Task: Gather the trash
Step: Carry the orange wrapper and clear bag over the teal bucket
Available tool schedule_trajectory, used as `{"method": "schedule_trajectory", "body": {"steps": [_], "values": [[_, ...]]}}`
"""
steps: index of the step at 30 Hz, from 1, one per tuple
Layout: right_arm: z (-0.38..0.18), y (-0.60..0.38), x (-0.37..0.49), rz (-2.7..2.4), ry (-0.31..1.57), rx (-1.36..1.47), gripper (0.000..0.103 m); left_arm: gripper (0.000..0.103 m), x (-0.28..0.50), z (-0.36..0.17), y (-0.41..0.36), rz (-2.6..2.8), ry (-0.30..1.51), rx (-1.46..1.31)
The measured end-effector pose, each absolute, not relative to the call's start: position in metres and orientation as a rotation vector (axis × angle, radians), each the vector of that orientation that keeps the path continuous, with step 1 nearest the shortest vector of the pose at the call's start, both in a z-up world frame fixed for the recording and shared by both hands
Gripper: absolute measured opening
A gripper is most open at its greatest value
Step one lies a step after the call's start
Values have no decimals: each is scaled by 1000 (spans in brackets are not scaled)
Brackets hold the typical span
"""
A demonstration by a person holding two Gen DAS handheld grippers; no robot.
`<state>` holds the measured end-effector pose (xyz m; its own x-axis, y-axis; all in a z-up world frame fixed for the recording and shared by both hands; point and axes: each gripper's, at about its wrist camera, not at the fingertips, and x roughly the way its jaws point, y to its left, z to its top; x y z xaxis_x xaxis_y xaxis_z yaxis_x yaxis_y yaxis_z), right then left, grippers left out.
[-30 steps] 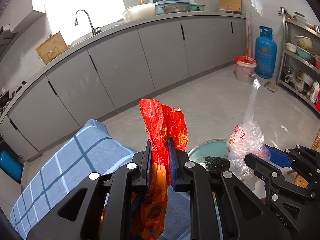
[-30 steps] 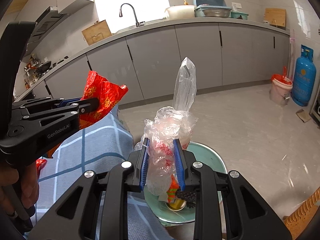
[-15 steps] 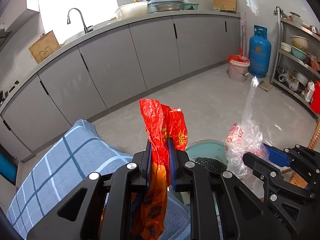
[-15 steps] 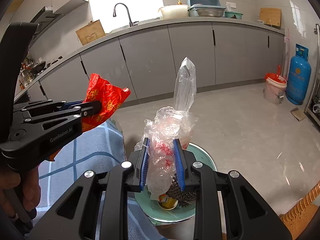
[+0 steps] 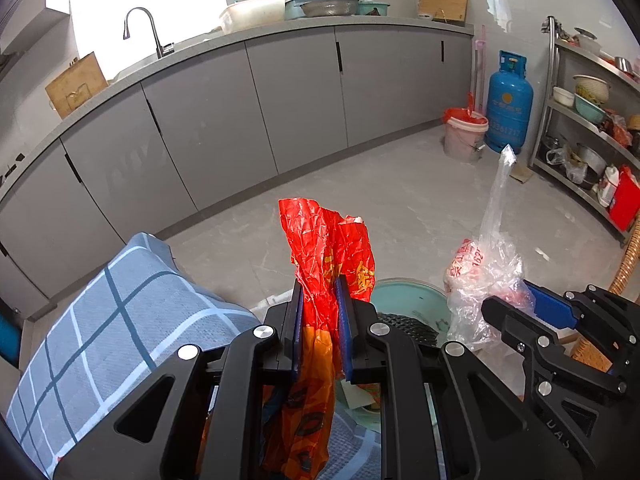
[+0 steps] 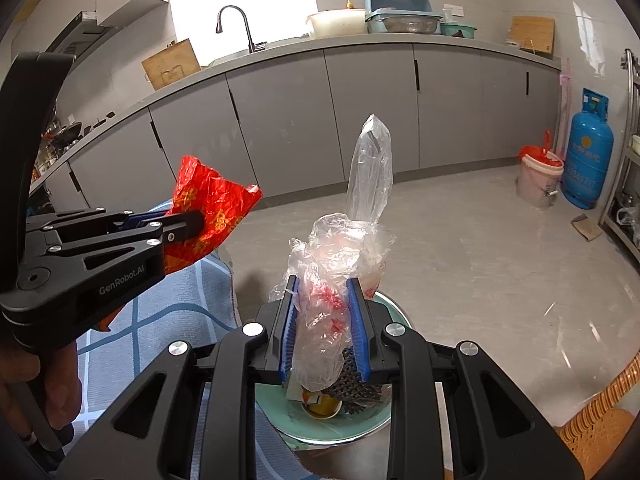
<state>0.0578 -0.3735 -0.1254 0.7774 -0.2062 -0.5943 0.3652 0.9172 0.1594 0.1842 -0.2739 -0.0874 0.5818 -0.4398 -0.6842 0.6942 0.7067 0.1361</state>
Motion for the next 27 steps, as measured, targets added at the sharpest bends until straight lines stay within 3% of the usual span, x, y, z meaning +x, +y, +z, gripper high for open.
{"method": "schedule_trajectory", "body": {"steps": [27], "values": [[-149,-404,69,-372,684,292,26,16,193,-141,-303,-760,882,398]]}}
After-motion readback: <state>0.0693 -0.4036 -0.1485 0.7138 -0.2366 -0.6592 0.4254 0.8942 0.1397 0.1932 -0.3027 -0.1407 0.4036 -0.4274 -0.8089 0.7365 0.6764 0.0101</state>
